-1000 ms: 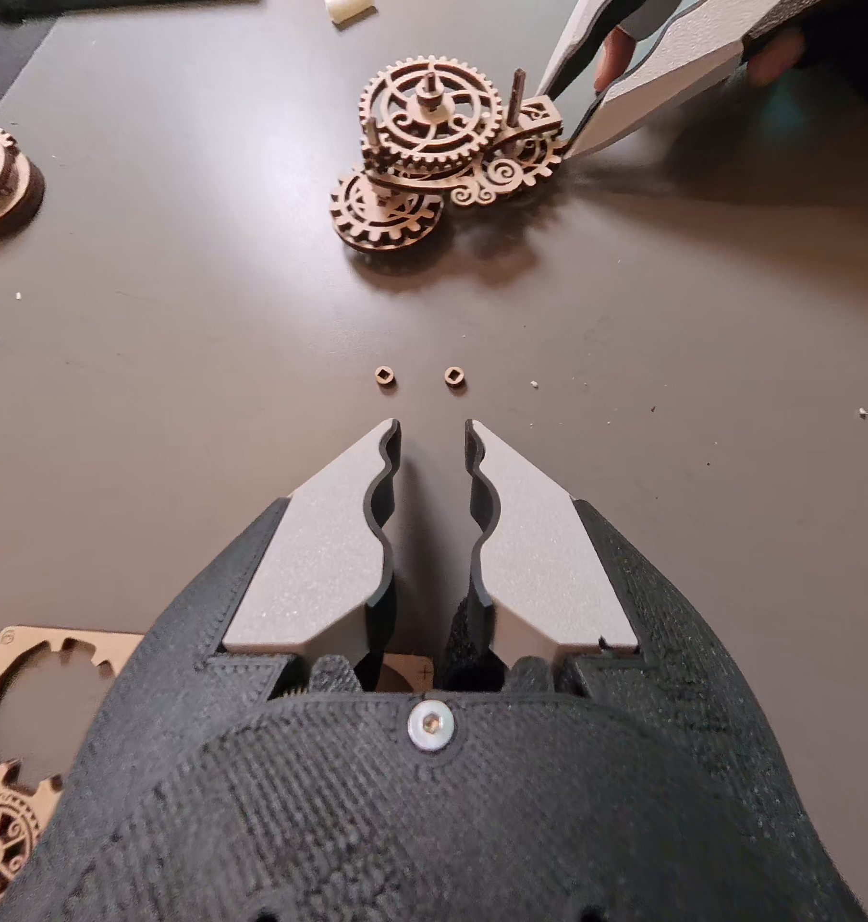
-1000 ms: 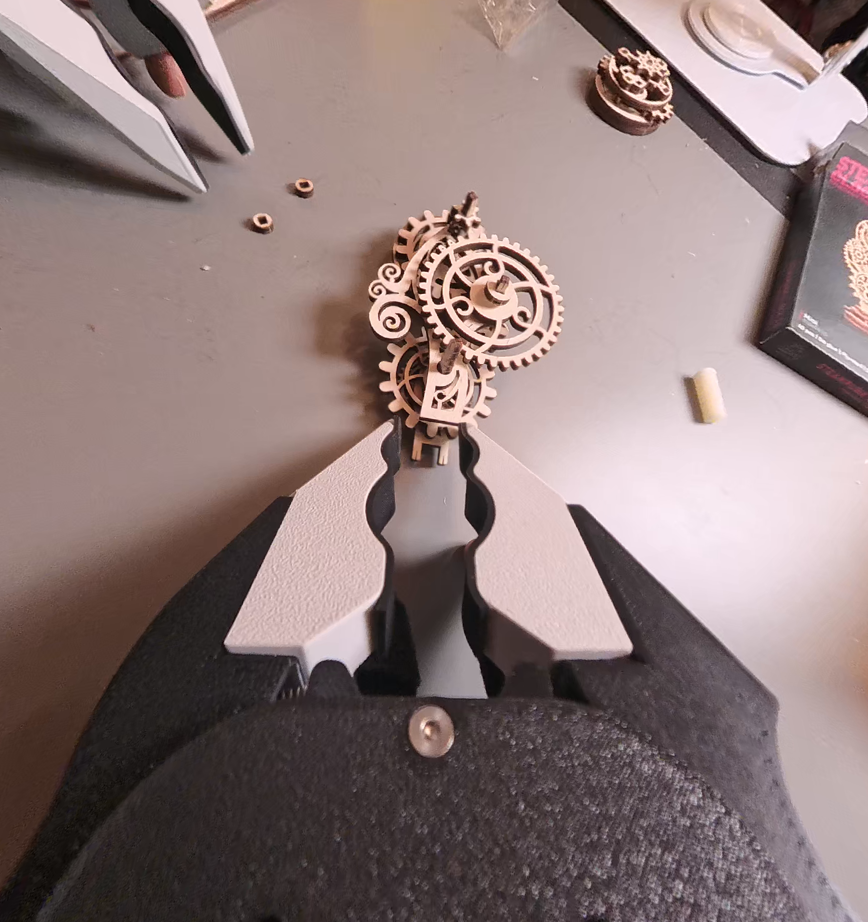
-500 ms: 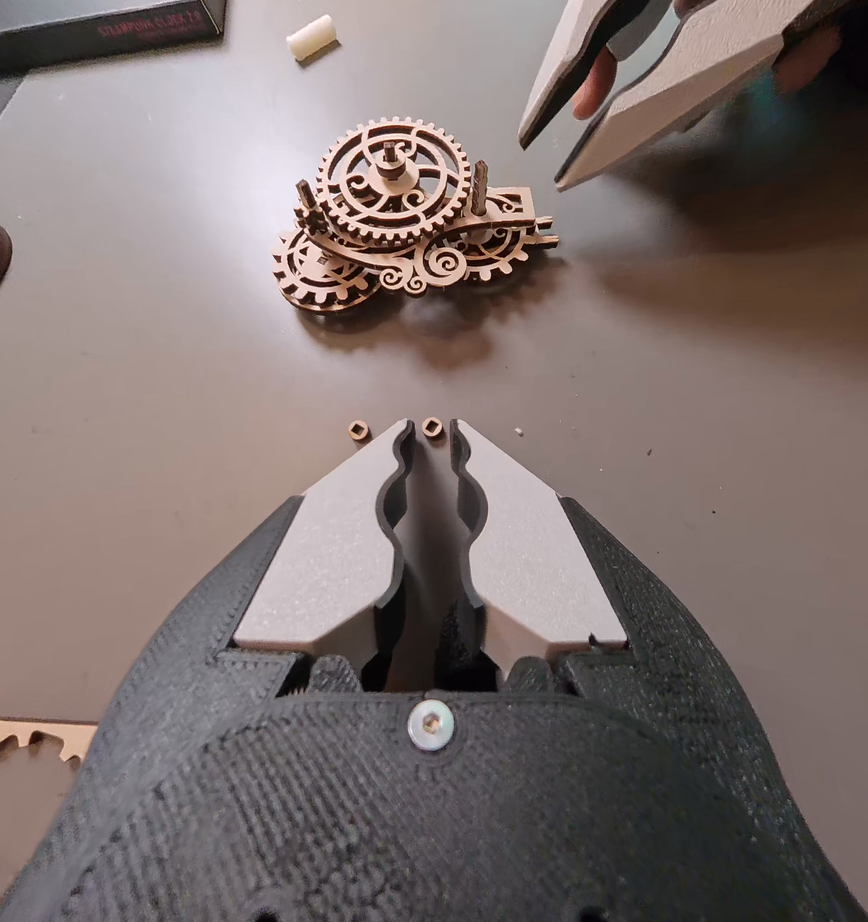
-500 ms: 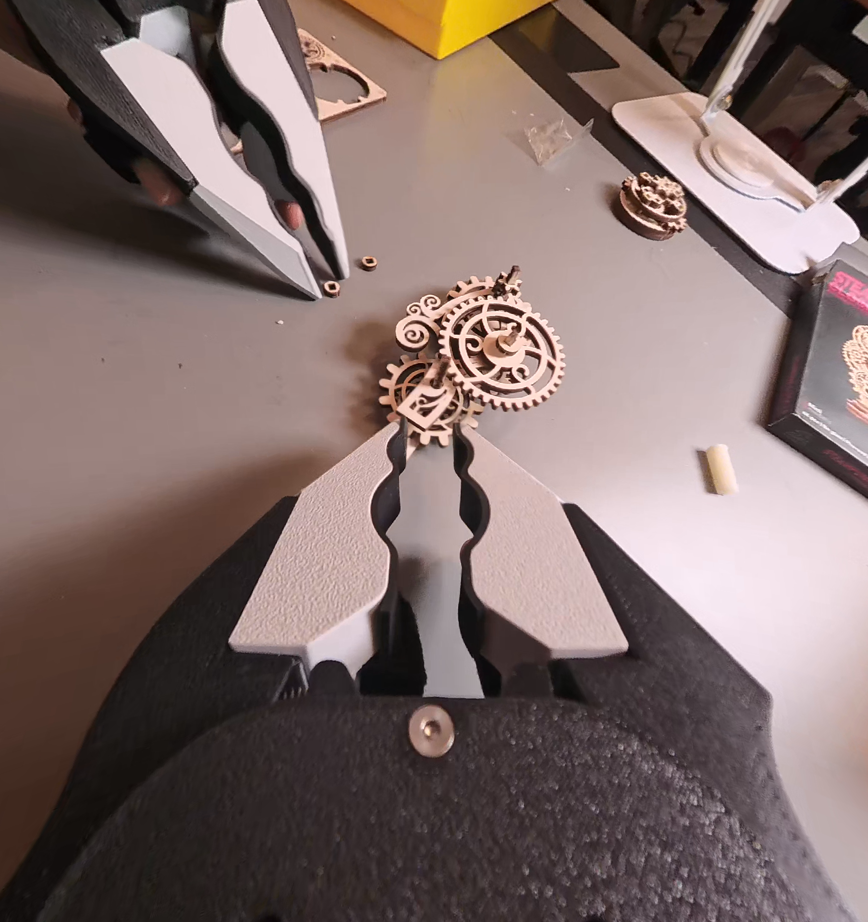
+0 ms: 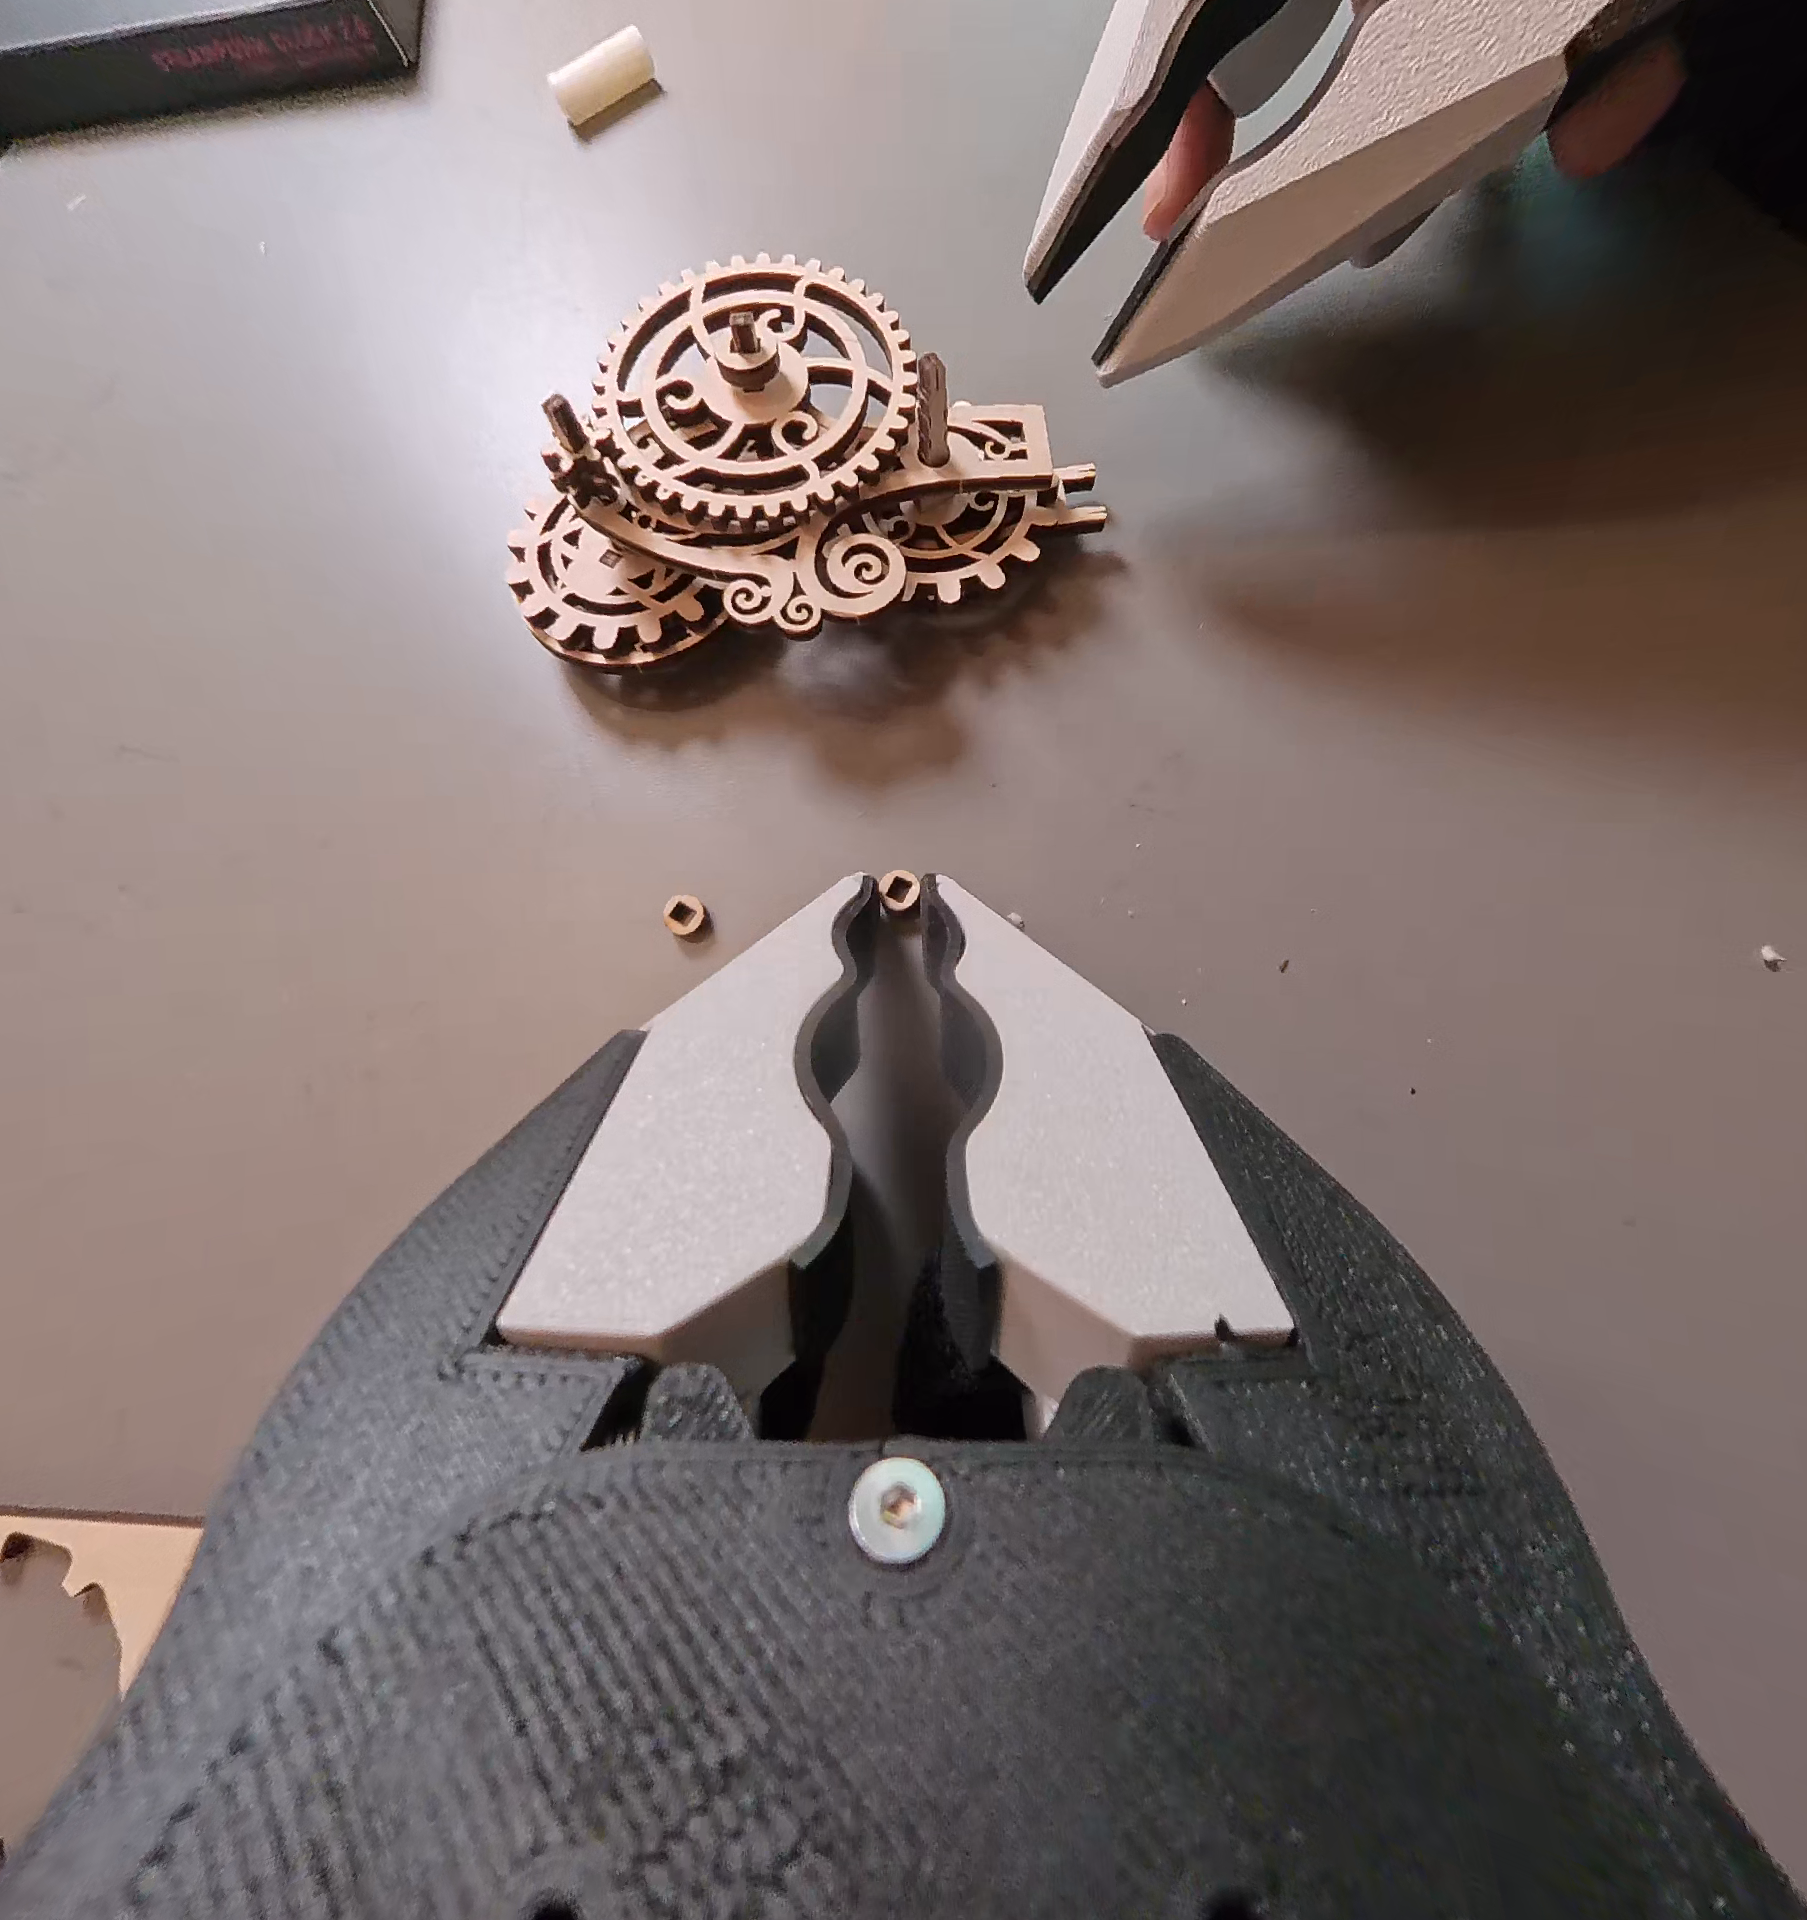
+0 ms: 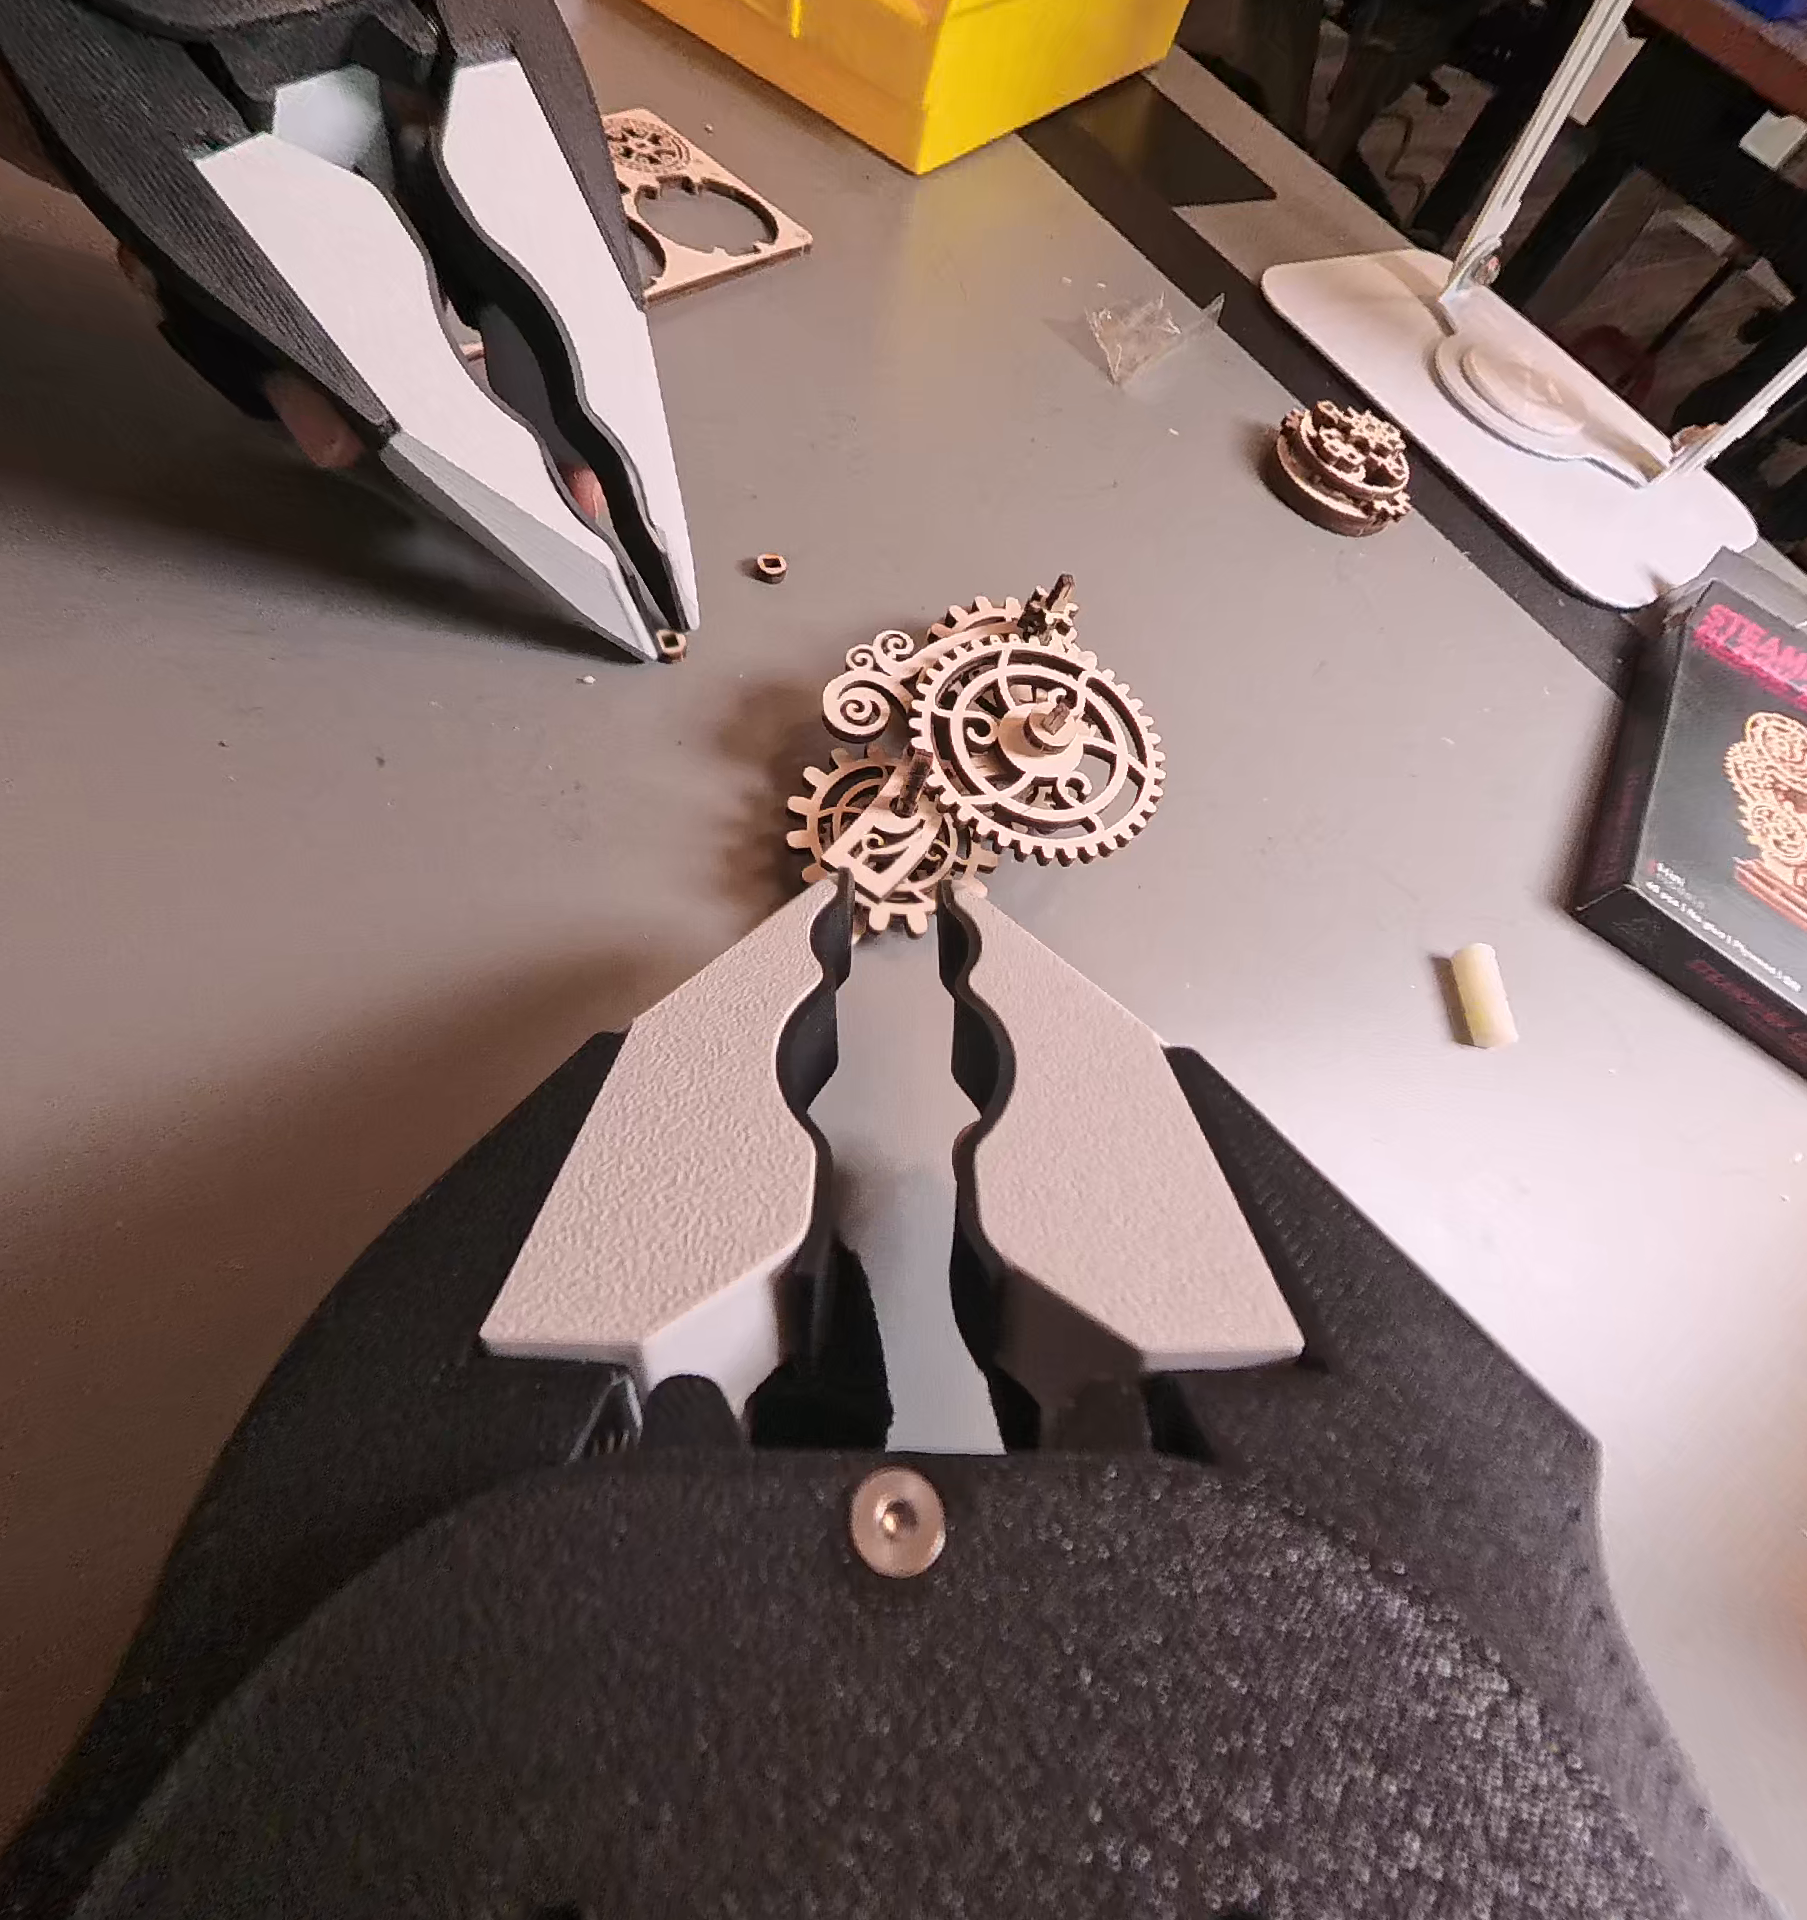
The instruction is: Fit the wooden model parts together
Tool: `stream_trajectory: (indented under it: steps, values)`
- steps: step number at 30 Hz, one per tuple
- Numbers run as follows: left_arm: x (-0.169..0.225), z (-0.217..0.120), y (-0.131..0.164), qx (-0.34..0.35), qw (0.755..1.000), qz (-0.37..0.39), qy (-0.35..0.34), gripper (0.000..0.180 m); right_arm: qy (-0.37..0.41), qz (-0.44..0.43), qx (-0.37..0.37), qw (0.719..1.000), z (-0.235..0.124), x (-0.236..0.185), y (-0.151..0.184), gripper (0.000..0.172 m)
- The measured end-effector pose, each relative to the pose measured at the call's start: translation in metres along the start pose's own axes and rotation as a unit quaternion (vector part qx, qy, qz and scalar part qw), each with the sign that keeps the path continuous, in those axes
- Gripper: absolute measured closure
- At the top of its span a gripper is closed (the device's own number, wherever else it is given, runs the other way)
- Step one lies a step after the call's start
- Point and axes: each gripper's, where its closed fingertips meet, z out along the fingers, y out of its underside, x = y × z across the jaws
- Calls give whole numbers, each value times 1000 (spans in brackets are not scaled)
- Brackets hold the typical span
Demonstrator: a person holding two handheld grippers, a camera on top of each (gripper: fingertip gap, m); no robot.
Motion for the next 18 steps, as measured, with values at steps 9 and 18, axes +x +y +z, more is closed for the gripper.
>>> stream_trajectory:
  steps: [9, 18]
  values:
    - [43, 11, -22, 24, 998, 16, 47, 174, -94, -72, 40, 992, -7, -44, -15, 157]
    - [57, 19, -24, 20, 998, 32, 51, 172, -108, -84, 15, 990, -6, -49, -5, 157]
